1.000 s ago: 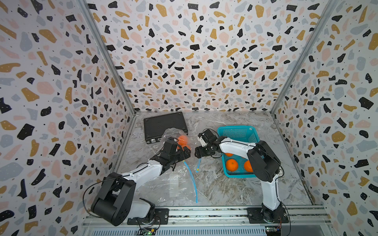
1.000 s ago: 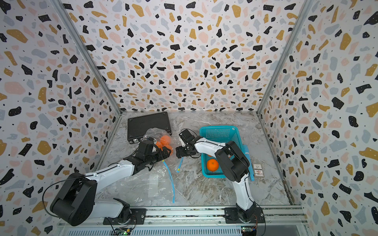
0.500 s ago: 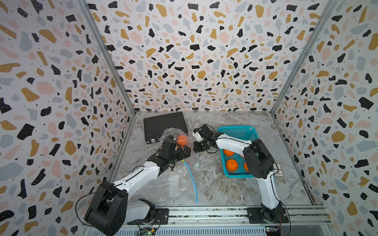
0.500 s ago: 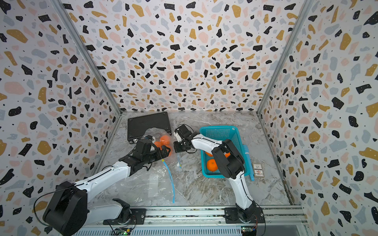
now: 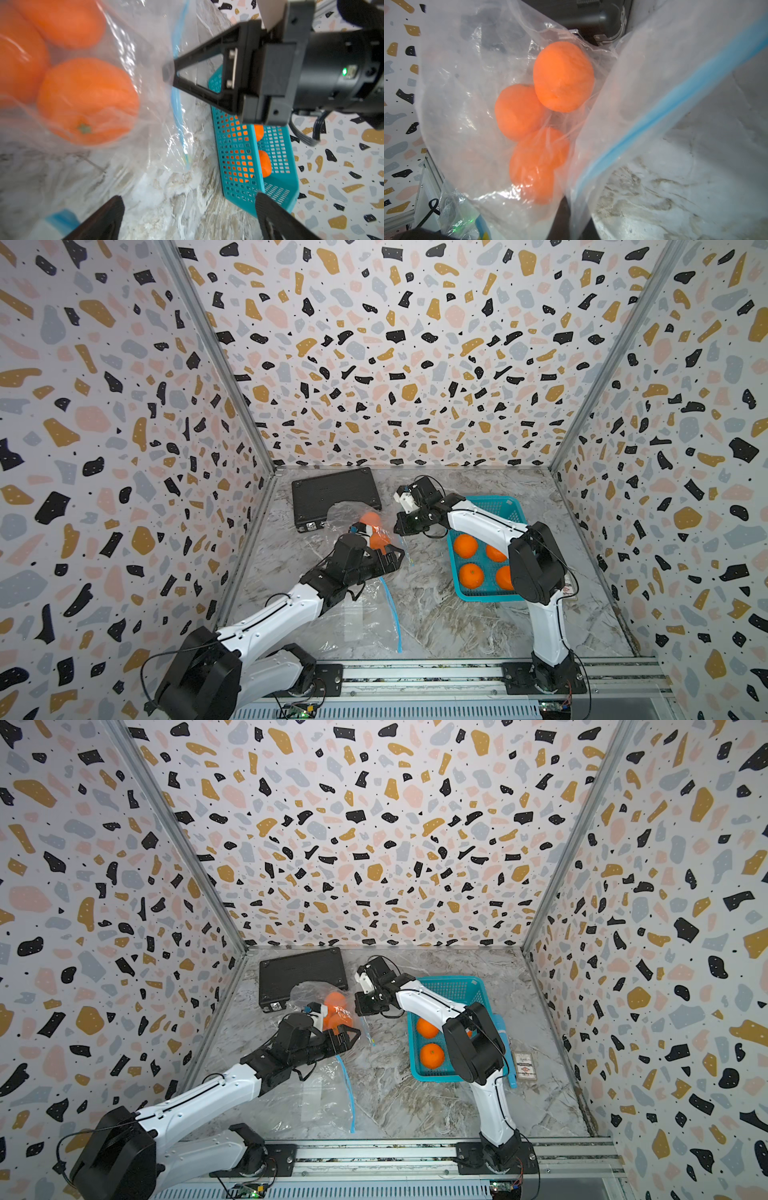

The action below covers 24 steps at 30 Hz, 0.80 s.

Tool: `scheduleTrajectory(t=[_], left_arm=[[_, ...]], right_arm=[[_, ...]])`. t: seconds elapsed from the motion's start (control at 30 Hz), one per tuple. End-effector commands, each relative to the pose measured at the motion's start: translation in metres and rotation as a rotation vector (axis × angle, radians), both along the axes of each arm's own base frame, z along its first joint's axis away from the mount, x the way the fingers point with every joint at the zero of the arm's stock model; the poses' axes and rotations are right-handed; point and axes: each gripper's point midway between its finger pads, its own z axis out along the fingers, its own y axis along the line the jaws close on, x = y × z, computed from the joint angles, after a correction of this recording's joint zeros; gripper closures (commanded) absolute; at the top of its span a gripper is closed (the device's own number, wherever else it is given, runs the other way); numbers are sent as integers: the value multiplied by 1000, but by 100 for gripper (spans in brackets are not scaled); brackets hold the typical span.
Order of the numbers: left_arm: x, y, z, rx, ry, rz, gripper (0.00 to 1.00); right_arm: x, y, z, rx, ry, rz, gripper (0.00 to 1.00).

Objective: Open the zip-top bag and take out the orange
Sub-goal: Pick up the zipper food storage bag at the center of the board.

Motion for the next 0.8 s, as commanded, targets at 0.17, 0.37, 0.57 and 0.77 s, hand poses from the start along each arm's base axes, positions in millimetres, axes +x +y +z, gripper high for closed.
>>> scheduleTrajectory(t=[0.17,0.37,0.57,0.77], left_arm=[[1,-38,5,-219,142,53,1],[1,-46,-7,-203,193,108,0],[10,-66,-25,-226,220,157,1],[27,-47,-48,-173,174,298,7]], right_arm=[[-2,-6,54,125,9,-12,90],[-9,-20,62,97,22,-17,89],[-11,-21,60,113,52,-14,89],[-13,-24,55,111,62,-17,89]])
